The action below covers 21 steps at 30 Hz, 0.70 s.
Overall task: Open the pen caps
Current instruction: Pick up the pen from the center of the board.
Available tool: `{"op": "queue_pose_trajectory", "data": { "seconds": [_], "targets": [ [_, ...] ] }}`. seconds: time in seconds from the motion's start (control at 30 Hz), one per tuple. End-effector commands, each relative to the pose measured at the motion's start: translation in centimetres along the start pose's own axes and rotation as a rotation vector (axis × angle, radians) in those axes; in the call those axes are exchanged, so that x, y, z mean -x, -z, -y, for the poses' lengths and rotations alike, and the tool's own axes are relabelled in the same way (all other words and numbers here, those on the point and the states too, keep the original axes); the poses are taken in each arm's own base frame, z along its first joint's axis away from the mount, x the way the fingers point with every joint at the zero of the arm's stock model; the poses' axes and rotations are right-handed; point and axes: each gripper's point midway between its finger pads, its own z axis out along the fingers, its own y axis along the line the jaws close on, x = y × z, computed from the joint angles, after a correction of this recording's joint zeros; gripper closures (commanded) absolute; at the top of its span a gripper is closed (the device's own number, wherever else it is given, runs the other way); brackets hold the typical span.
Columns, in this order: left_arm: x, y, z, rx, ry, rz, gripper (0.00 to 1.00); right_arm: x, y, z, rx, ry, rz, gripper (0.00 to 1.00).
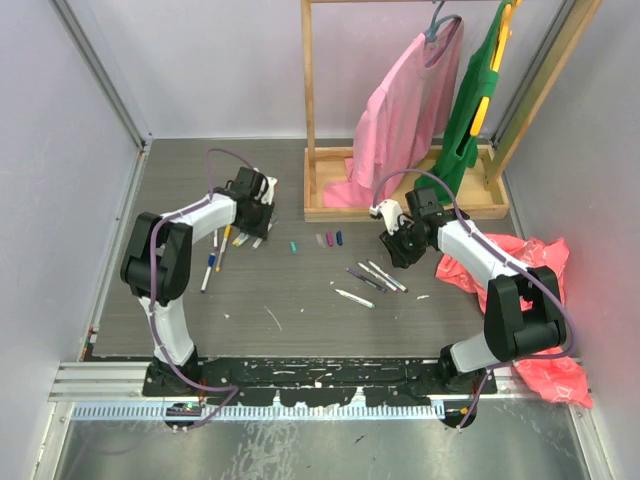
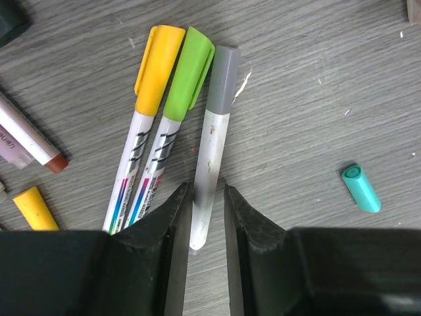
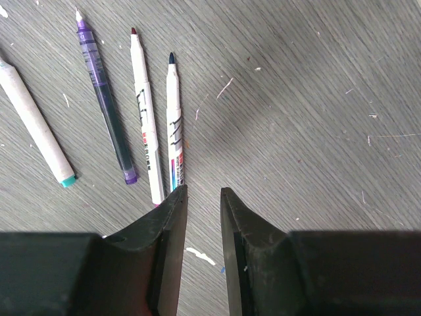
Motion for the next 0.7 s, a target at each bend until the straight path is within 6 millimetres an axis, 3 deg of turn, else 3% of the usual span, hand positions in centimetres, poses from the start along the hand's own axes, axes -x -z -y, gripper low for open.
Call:
{"op": "queue_pose_trajectory", "data": {
  "seconds": [0.0,0.27,0.53,0.67],
  "targets": [
    [0.7,-0.1,0.5,-0.019,0.017,-0.003,0.73,1.4,0.6,0.4,-0.005,0.023,0.044,0.67],
    [0.0,-0.5,0.7,-0.012,0.007,-0.031,0.74,1.5,0.7,0.3,-0.002,0.025,0.049,0.67],
    [0.1,0.2,2.0,-0.084,0.003,-0.023,0.97,1.8,0.8,-0.1,0.014,0.025,0.061,0.67],
    [0.7,1.6,3.2,-0.134,-0.001,0.024,1.0,2.2,1.1,-0.5,0.035,0.027,0.083,0.67]
  ]
}}
